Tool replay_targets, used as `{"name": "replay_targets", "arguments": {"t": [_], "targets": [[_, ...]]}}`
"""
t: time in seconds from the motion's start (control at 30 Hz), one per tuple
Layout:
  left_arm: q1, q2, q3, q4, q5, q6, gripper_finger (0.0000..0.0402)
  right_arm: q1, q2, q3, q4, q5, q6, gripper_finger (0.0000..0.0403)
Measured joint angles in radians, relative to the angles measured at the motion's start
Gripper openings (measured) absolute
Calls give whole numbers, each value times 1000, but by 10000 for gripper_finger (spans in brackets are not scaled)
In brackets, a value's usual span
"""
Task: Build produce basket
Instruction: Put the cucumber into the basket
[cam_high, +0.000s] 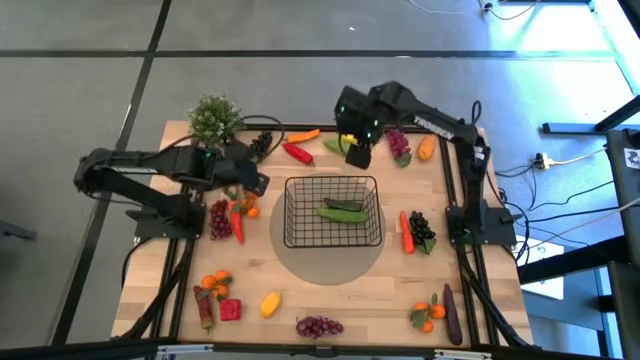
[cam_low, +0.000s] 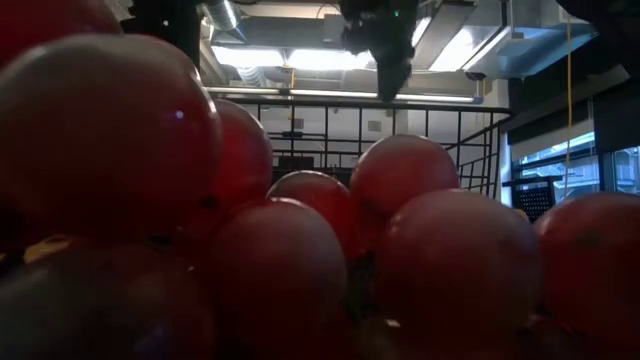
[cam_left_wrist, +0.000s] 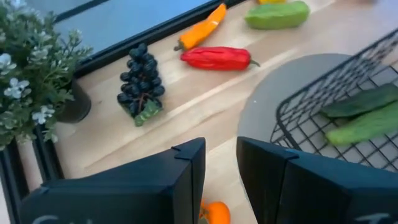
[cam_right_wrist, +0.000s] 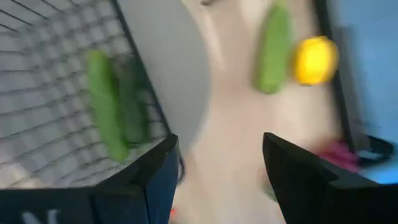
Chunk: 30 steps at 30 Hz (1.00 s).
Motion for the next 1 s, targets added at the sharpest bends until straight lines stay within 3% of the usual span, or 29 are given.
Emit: {"name": "replay_targets", "arguments": {"t": [0.1,0.2,0.5,0.67,1.0], "targets": [[55,0,0,1,23,57,81,-87,0,-67,91,-170,-55,217],[116,0,0,7,35,159,81,-155,0,-144,211,-239,-57,217],[309,0,0,209,179,488,81,-246,0,-325,506,-245,-57,217],[389,0,0,261,203,629,81,-247,0,-408,584,-248,-182,217],[471,0,0,267,279,601,81,-247,1,-563,691,-246,-408,217]]}}
